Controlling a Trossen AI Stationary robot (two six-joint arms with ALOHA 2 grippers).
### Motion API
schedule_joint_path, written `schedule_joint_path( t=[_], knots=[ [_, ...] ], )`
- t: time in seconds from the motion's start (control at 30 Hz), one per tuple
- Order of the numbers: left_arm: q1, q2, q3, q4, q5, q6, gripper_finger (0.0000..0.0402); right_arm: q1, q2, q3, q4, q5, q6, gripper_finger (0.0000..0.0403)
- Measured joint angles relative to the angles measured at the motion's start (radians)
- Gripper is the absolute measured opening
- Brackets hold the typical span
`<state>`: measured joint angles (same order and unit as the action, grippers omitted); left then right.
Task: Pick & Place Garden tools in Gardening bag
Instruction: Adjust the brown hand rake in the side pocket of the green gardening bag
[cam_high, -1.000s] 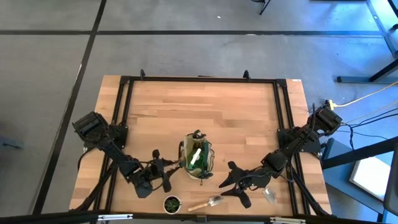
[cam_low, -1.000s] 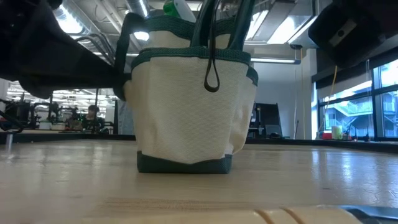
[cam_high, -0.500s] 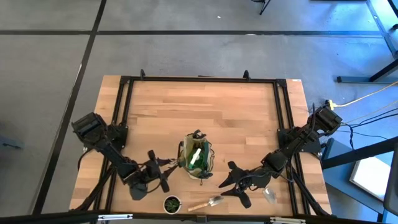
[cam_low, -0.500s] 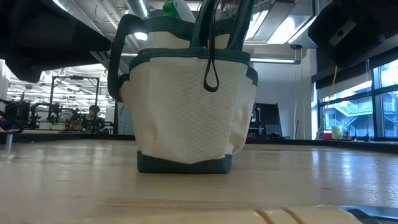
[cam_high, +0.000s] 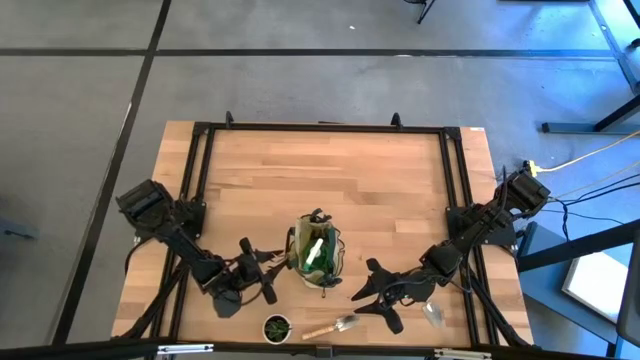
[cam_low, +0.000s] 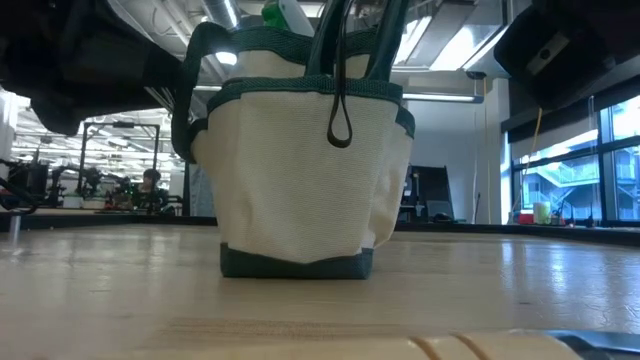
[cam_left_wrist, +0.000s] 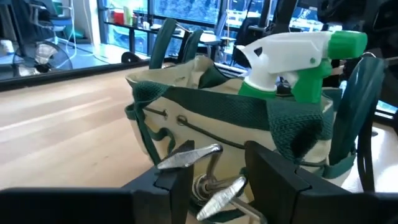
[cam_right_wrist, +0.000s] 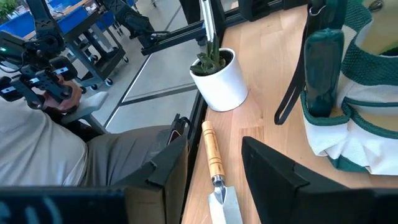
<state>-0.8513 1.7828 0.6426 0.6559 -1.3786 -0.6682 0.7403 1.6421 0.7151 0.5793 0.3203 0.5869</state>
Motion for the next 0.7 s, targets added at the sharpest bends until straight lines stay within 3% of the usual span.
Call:
schedule_joint_path(
  t=[0.47, 0.7],
  knots=[
    [-0.065, 0.000, 0.000, -0.003, 0.025, -0.024, 0.0139, 0.000, 0.000, 0.000, -0.007, 0.000, 0.000, 0.0156],
    [-0.063, 0.000, 0.000, -0.092, 0.037, -0.109, 0.0139, 0.000, 0.000, 0.000, -0.007, 0.000, 0.000, 0.0156]
  ],
)
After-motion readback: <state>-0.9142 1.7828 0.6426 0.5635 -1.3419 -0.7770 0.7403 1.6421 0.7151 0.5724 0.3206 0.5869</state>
